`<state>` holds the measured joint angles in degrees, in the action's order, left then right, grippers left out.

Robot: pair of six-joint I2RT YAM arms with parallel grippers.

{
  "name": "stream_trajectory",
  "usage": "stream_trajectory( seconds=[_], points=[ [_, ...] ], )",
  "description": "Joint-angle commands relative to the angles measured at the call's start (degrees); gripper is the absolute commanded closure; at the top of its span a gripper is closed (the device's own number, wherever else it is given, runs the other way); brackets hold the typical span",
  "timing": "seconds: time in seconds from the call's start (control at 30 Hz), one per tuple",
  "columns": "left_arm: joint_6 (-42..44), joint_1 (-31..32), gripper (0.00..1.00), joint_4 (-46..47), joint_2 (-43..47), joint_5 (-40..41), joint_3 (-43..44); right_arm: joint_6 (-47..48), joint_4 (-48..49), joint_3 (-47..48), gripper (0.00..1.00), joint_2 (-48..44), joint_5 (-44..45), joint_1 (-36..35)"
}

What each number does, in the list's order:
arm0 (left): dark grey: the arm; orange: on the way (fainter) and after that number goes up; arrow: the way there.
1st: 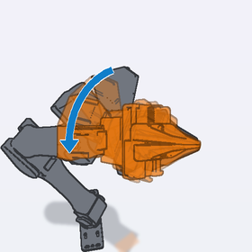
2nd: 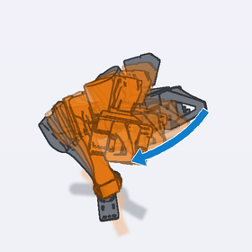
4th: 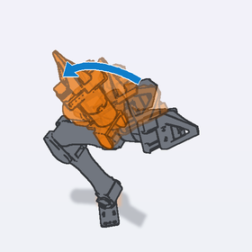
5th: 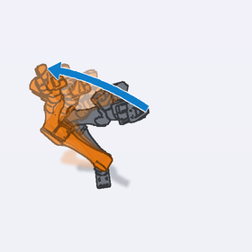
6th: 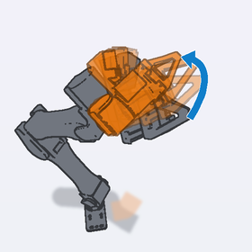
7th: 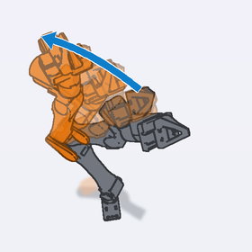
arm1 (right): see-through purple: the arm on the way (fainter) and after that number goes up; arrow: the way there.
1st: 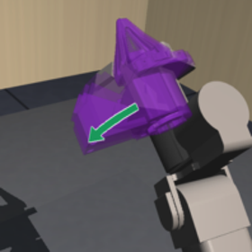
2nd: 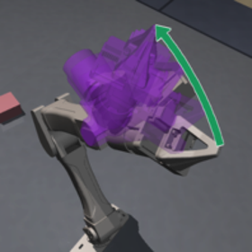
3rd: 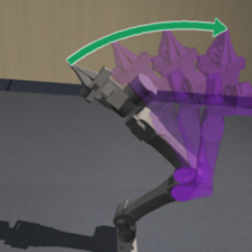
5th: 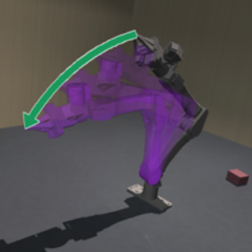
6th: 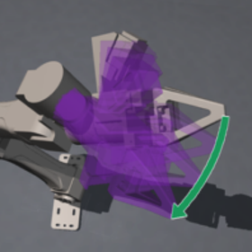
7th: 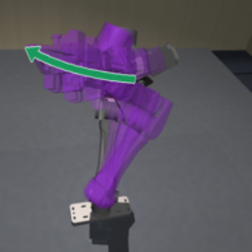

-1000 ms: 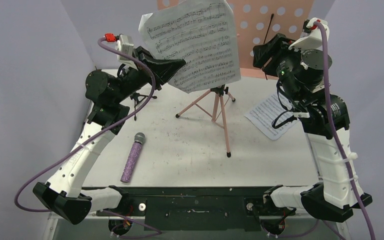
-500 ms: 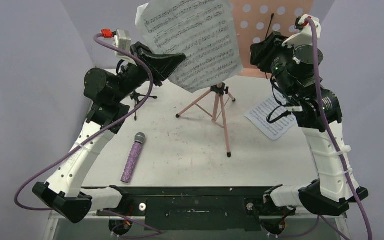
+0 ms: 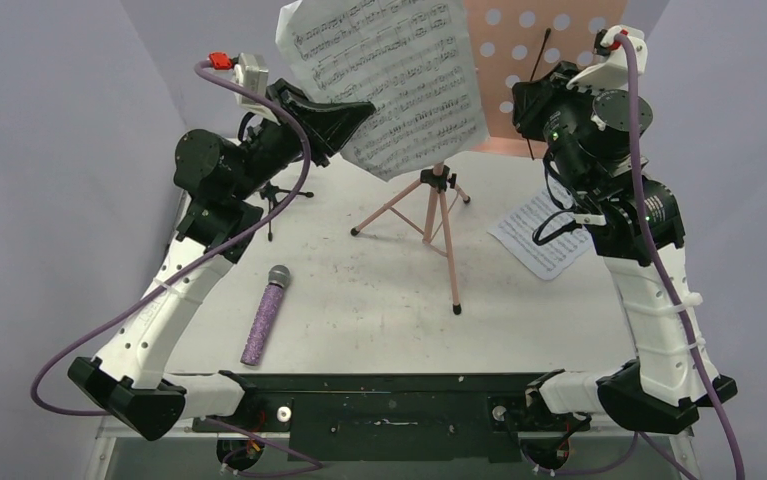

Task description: Set up the instrument practice props

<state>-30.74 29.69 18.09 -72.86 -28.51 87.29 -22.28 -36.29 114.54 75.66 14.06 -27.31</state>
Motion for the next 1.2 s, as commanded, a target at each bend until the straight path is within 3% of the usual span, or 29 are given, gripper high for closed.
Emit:
stream_trajectory(
  seconds=[0.0,0.6,1.17],
  points=[
    [1.17,0.37,1.00,0.37,-1.22,1.71,4.21,2.05,4.41,-1.79,0.92,-2.60,-0.34,0.34],
    [4.78,3.16,1.00,-0.25,-8.99,4.13,12.95,5.32,10.43,-8.77,0.95,-7.05,-4.13,0.37],
    [7.56,4.28,1.00,-2.73,-16.87,1.10,23.07,9.45,15.78,-13.10,0.95,-9.34,-11.11,0.35]
  ],
)
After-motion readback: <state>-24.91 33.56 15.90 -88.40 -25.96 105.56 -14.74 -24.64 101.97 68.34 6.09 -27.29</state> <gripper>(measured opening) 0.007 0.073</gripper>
